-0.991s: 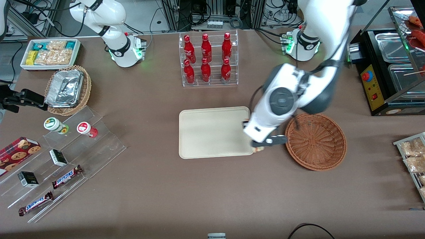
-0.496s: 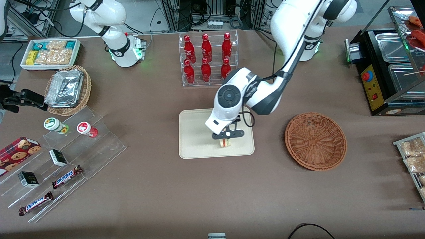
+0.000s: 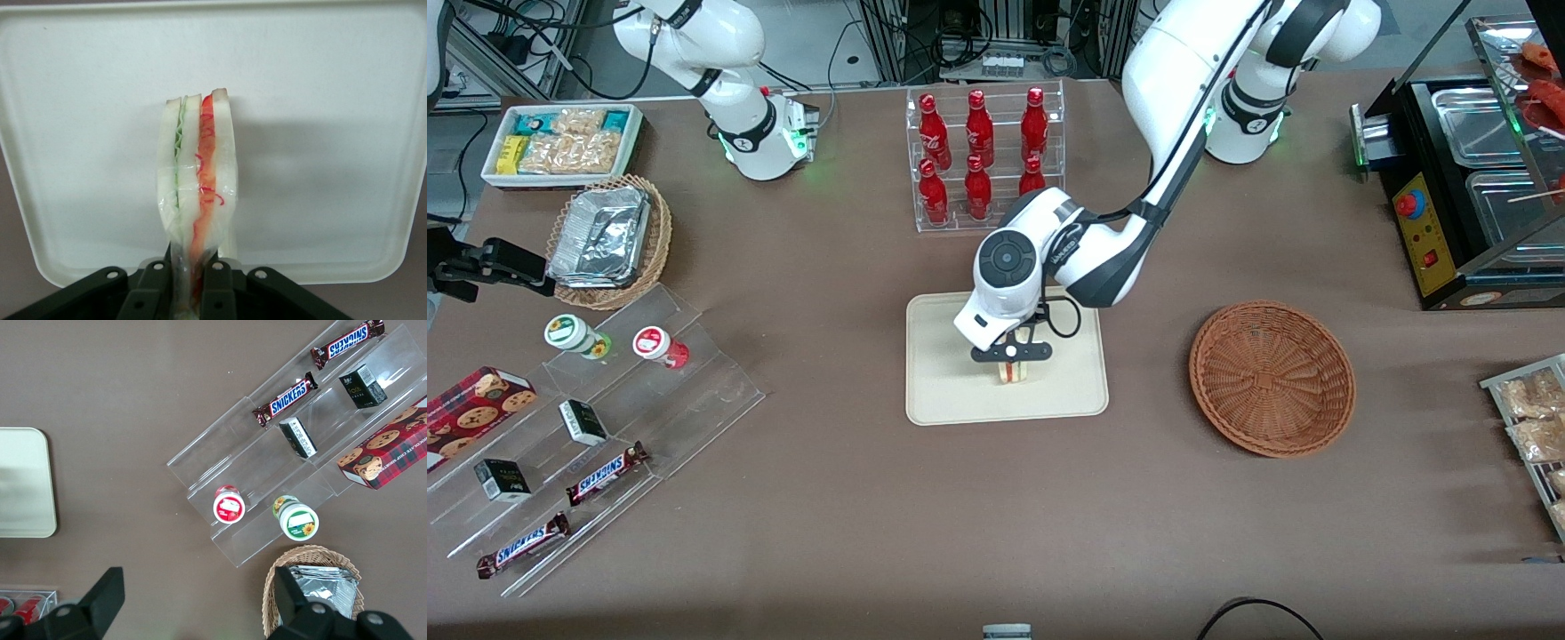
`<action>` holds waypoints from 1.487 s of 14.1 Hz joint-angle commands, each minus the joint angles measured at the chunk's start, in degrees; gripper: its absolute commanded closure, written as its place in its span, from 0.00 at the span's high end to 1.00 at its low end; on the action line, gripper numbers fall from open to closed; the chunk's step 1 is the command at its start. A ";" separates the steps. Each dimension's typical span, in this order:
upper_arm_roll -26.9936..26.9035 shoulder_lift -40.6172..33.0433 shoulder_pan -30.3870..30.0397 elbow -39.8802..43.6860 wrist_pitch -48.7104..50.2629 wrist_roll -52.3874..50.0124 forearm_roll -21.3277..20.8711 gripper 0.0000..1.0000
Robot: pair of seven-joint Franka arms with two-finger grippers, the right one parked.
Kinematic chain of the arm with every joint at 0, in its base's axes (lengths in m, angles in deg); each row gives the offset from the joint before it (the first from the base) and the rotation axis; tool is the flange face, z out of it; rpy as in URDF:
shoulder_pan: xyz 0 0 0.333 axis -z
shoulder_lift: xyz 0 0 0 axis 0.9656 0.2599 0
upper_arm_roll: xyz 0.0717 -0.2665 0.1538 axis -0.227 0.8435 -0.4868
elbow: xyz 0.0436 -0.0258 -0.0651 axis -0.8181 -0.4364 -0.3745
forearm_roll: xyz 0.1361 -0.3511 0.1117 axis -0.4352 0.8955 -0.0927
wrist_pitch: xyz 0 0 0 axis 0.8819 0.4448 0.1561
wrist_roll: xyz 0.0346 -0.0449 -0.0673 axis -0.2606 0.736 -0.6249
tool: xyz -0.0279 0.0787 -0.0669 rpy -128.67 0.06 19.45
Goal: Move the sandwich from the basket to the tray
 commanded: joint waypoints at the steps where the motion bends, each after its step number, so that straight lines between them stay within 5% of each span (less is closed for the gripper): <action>1: -0.81 1.74 1.72 1.55 -0.10 0.96 0.04 0.00; 4: -0.90 2.72 1.91 1.47 -1.59 1.05 -0.13 0.00; 5: -0.90 2.72 1.91 1.38 -1.69 1.13 -0.14 0.11; 7: -0.90 2.54 1.91 1.47 -1.34 1.13 -0.31 0.94; 8: -0.98 2.19 1.82 1.55 -1.07 0.79 -0.31 1.00; 15: -1.51 -10.88 -3.36 2.08 10.34 -0.10 -0.14 1.00; 21: -1.42 -24.95 -17.84 1.12 27.04 1.56 -0.22 1.00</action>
